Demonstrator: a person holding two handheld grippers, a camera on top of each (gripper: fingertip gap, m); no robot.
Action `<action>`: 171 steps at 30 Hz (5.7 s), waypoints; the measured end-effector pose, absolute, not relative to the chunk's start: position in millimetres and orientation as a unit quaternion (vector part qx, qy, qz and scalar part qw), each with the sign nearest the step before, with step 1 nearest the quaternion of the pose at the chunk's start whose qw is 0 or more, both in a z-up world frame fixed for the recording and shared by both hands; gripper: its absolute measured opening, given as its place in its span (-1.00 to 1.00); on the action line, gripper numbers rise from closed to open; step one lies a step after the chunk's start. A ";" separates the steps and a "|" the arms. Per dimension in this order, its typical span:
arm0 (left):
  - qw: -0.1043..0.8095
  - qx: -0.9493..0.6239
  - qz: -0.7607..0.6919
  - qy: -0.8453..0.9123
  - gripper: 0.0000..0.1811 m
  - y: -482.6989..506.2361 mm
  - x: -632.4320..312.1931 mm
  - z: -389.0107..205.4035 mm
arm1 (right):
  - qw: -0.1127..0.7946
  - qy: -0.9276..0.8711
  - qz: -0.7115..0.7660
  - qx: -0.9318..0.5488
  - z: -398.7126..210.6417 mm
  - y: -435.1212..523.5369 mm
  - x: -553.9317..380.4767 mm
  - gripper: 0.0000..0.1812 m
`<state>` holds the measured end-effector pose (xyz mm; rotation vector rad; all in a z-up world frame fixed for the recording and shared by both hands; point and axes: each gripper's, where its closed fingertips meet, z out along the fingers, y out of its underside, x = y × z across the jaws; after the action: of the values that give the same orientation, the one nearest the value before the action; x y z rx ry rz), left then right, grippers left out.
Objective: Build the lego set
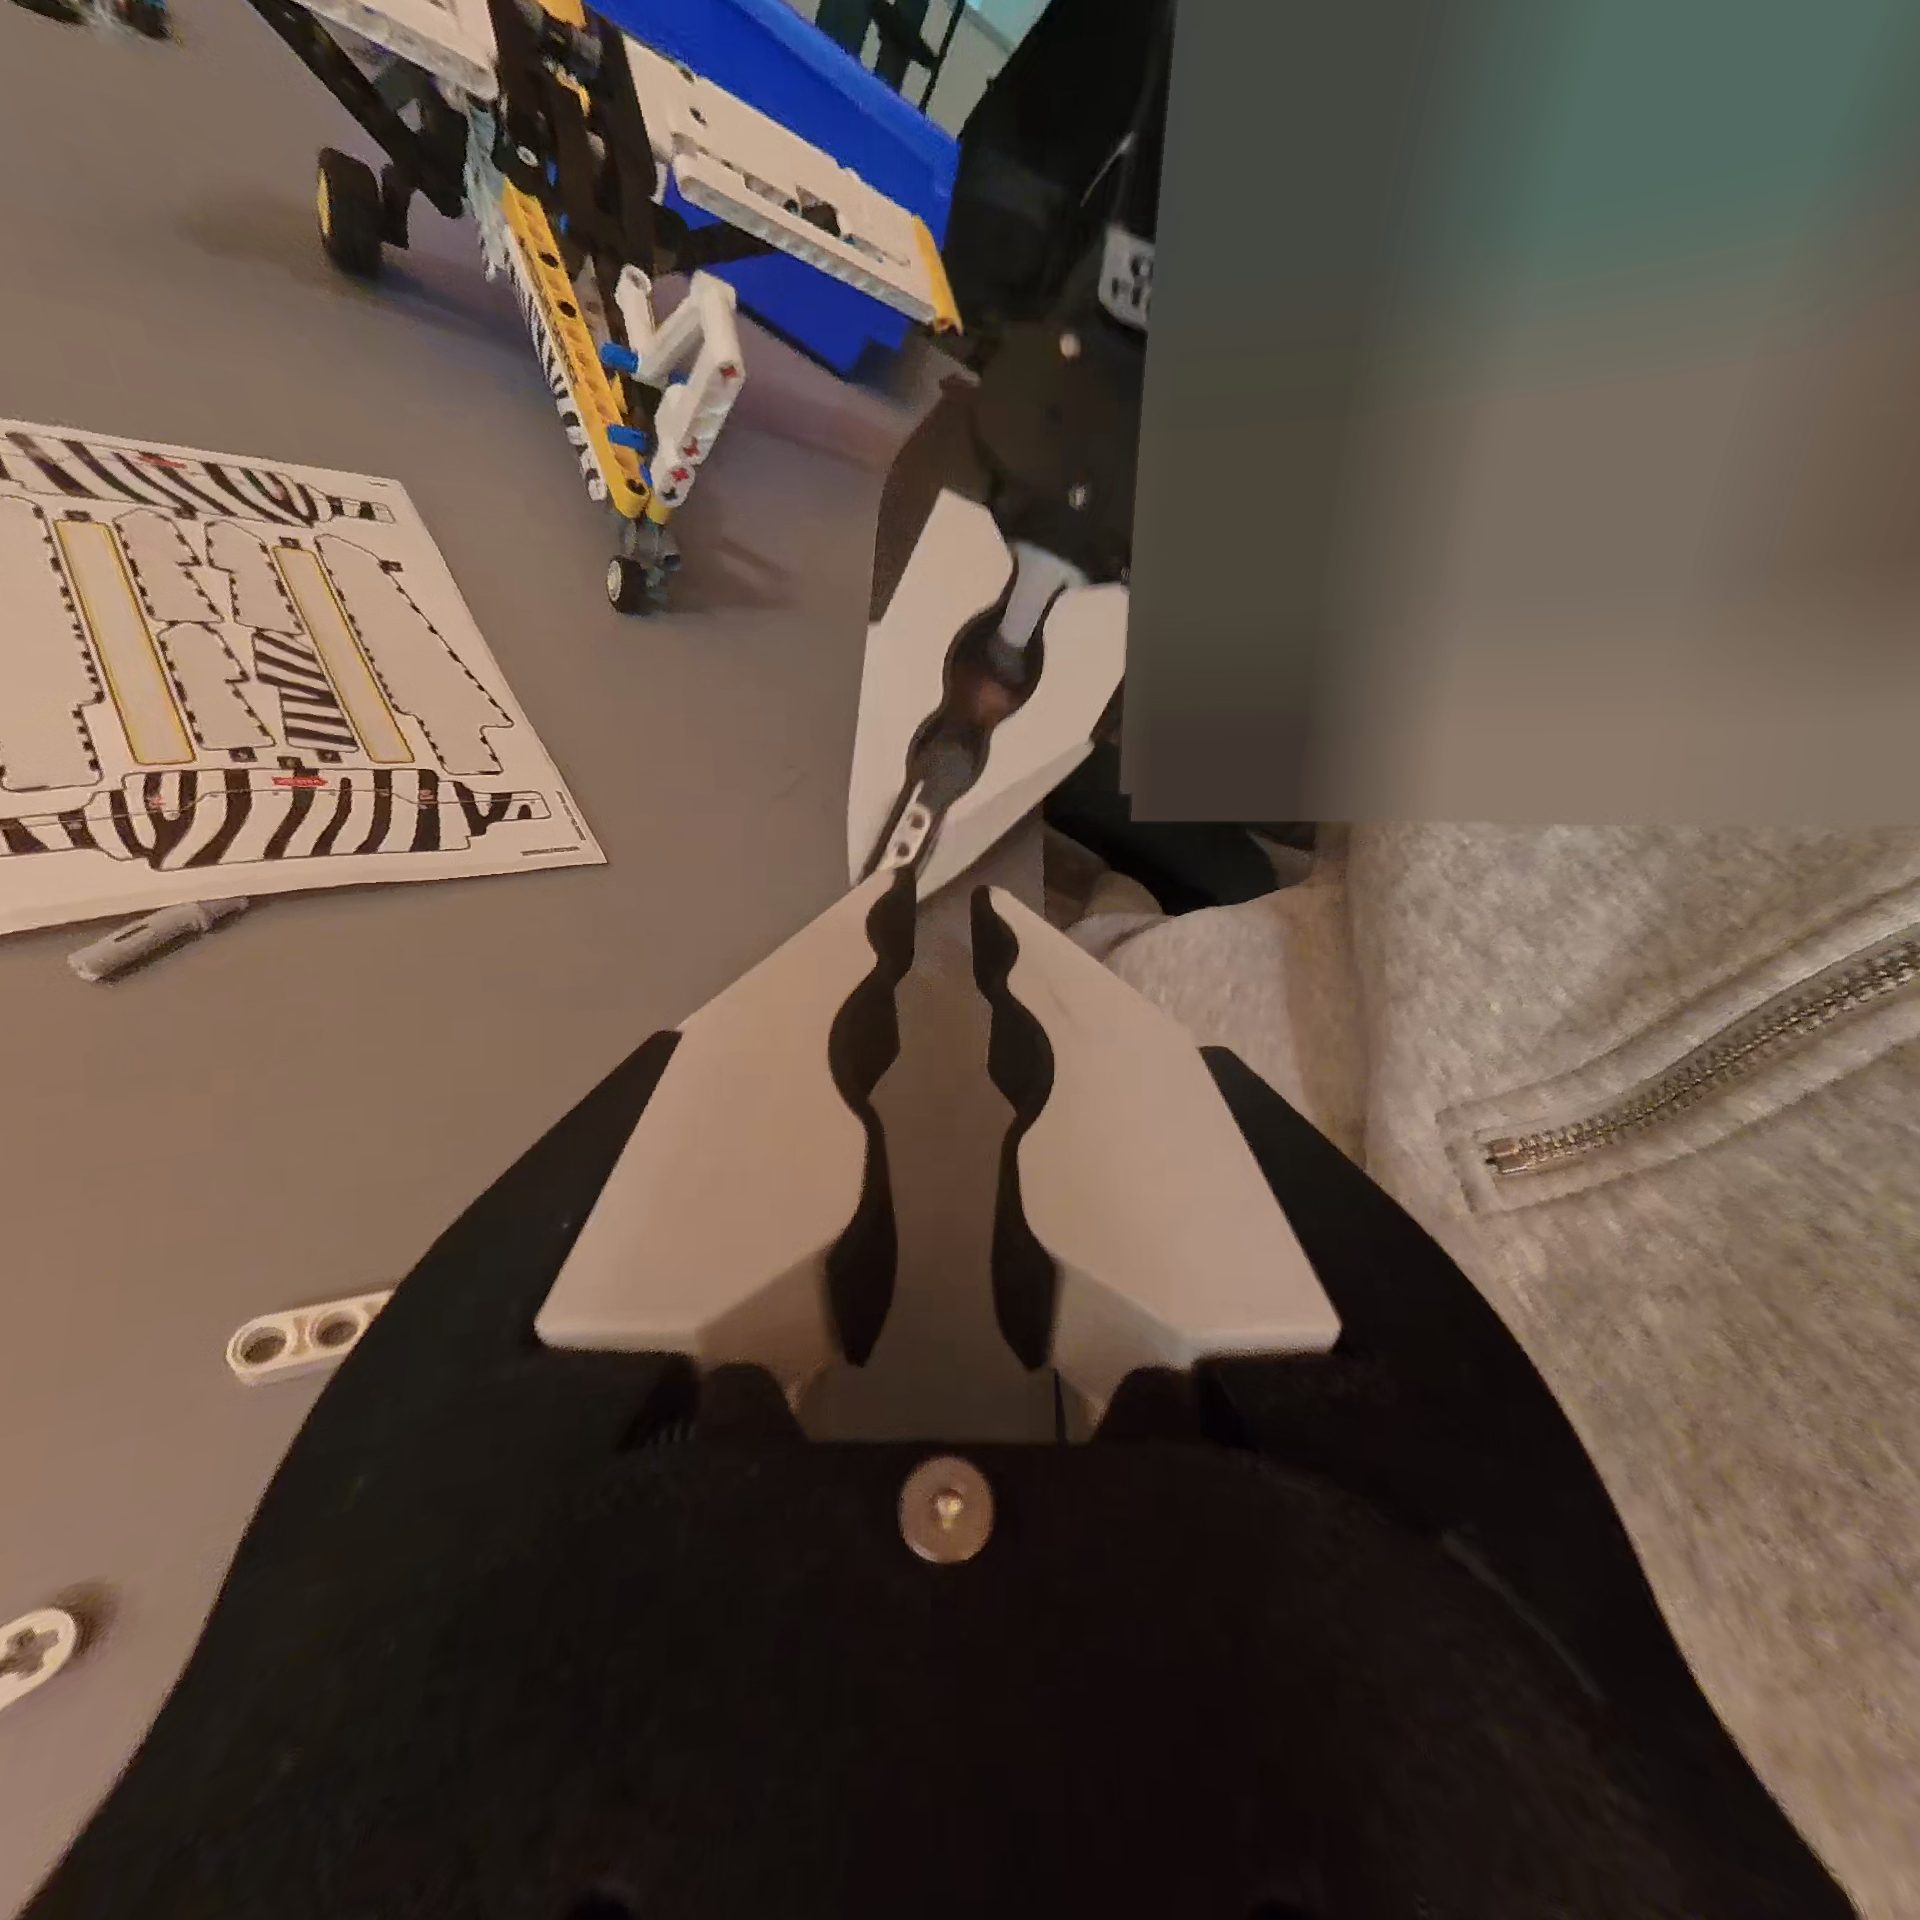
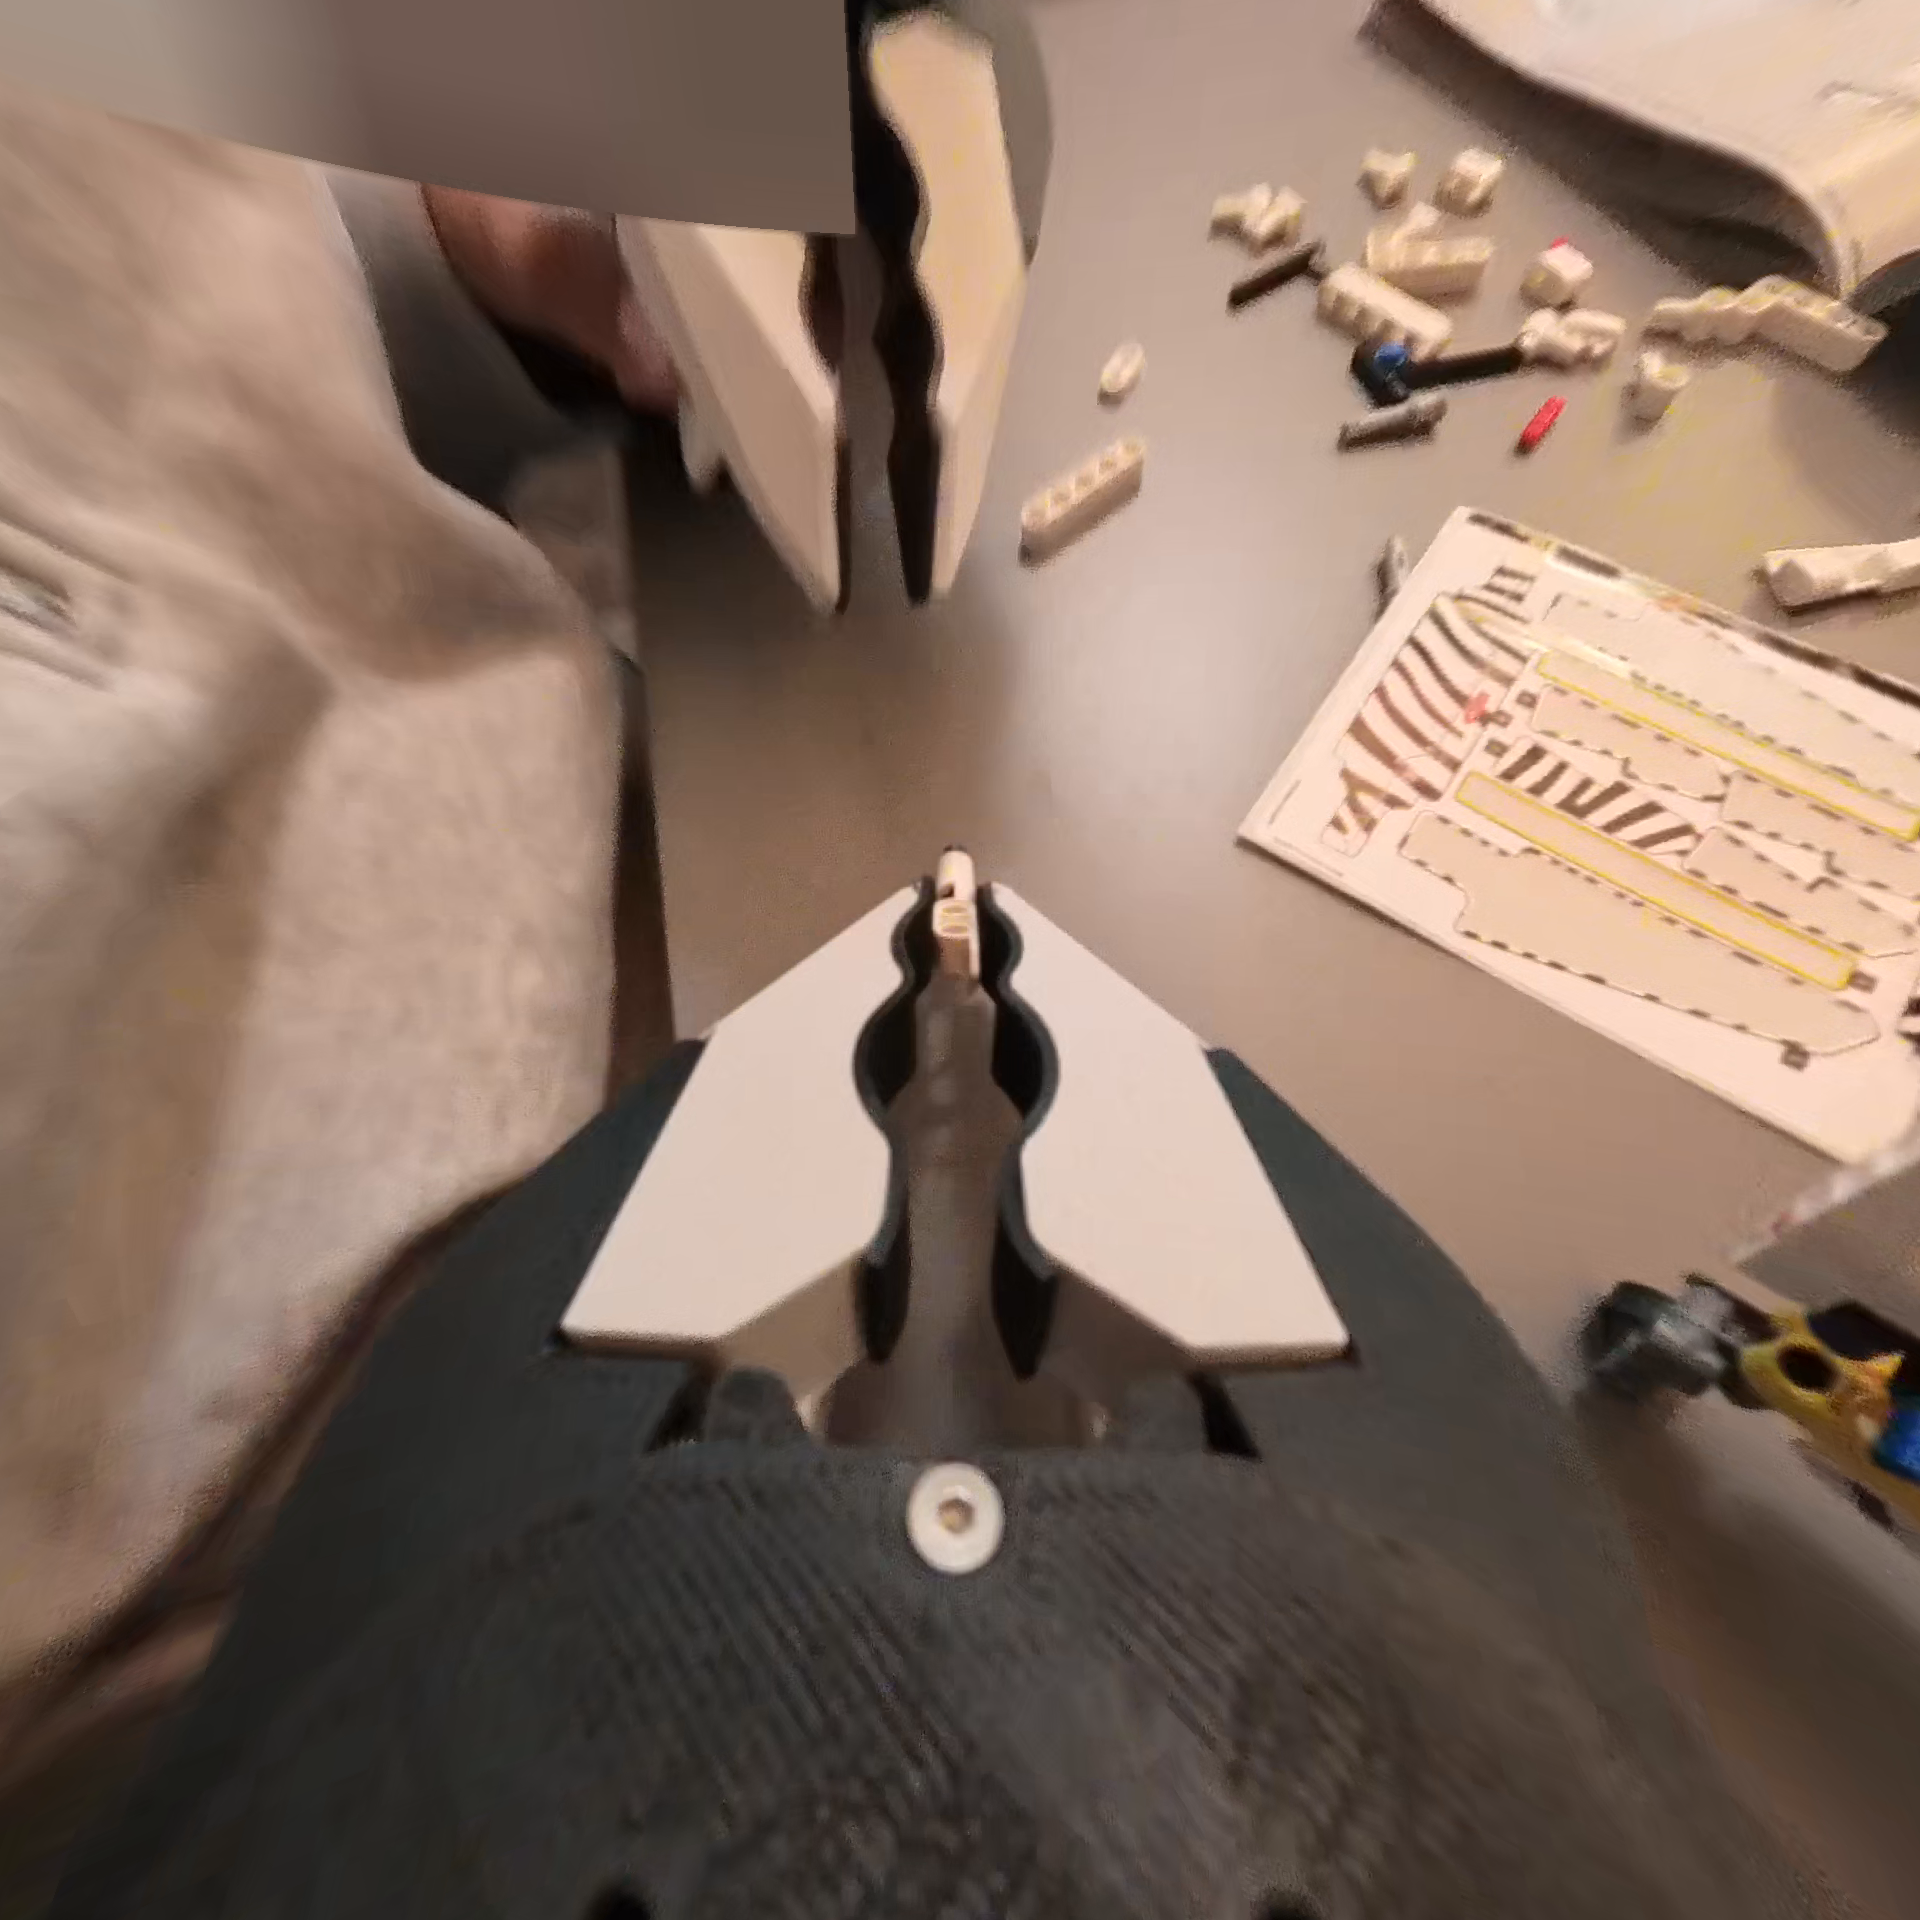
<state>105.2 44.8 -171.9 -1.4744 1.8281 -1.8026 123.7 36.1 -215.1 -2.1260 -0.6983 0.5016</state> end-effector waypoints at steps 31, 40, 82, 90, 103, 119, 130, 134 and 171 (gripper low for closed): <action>0.061 -0.537 -0.546 0.640 -0.74 34.0 115.1 -197.1 | 0.510 -0.376 0.042 -0.772 -198.3 39.0 119.5 -0.91; 0.155 -0.483 -0.517 0.690 -0.95 28.1 115.6 -189.2 | 0.486 -0.311 0.113 -0.809 -201.3 36.7 123.2 -0.57; 0.264 -0.474 -0.629 0.557 -0.52 88.9 112.5 -139.5 | 0.416 -0.293 0.052 -0.859 -231.2 69.7 137.1 -0.91; 0.257 -0.469 -0.651 0.538 -0.51 92.6 109.7 -134.7 | 0.417 -0.292 0.068 -0.858 -229.8 68.9 135.6 -0.77; 0.235 -0.465 -0.688 0.505 -0.46 96.3 108.0 -127.8 | 0.614 -0.150 0.106 -0.767 -155.7 69.5 171.5 -0.67; 0.211 -0.447 -0.748 0.443 -0.30 100.4 98.4 -114.2 | 0.713 -0.149 0.062 -0.682 -123.7 51.7 177.3 -0.68; 0.205 -0.446 -0.753 0.438 -0.26 99.6 97.5 -113.8 | 0.724 -0.146 0.065 -0.671 -120.1 49.4 178.7 -0.72; 0.205 -0.447 -0.752 0.438 -0.26 99.6 97.6 -113.9 | 0.727 -0.142 0.070 -0.668 -118.5 48.6 180.2 -0.72; 0.317 -0.776 -0.338 0.427 -0.75 279.4 67.2 -207.2 | 0.740 -0.132 0.010 -0.660 -114.0 52.0 193.3 -0.93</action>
<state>67.2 279.4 -207.2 -2.0430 1.1239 -0.8893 193.3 52.0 -114.0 -1.4473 -0.2893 0.0214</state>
